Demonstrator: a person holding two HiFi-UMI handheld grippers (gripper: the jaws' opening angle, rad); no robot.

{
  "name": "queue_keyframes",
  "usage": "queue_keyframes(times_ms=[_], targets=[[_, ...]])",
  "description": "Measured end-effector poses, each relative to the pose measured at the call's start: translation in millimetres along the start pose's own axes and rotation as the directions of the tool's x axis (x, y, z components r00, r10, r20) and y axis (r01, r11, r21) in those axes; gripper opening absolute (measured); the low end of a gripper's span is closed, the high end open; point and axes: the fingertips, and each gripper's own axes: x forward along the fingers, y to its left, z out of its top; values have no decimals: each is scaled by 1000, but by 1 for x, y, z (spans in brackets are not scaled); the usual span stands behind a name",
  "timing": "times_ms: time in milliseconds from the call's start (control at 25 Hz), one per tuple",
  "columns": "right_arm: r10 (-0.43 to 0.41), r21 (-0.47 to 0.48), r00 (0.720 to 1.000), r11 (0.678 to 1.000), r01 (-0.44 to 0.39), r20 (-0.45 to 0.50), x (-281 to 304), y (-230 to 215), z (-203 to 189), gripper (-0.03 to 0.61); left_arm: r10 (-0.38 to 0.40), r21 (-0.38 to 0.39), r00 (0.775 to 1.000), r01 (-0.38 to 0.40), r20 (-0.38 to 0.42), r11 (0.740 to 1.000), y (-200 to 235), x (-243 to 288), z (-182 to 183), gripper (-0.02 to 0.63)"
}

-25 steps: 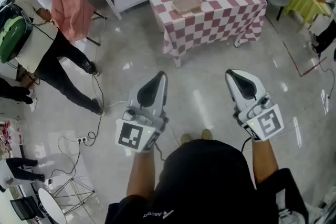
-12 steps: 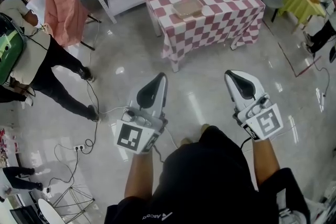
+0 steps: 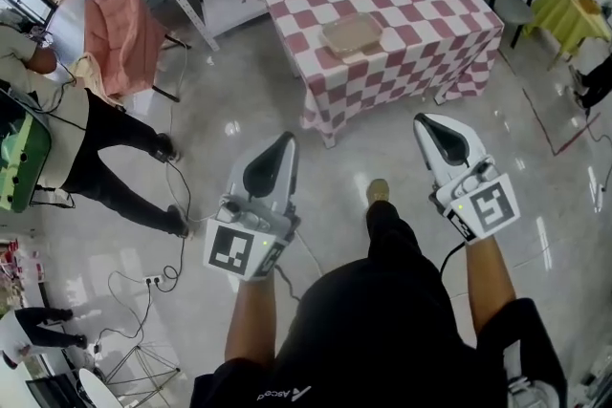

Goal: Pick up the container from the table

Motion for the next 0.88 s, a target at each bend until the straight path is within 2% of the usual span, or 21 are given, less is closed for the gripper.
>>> queue_keyframes(times_ms=[240,480,720,880], targets=[[6,14,998,1000,-6,-60,63,-55,-46,3,56,38,998,-56,10,998,44,47,-26,9],[38,51,988,998,-31,-147,137,-143,-93,3,132,68,991,-133,19,989,93,141,-40,9],[109,130,958,989,-77,-264,197,-202,-146,3,176,69,984,-176,11,982,128,201,-58,9],[162,203,929,974,-97,-332,222,-217,-178,3,181,69,983,-179,-14,981,139,217,-66,9]])
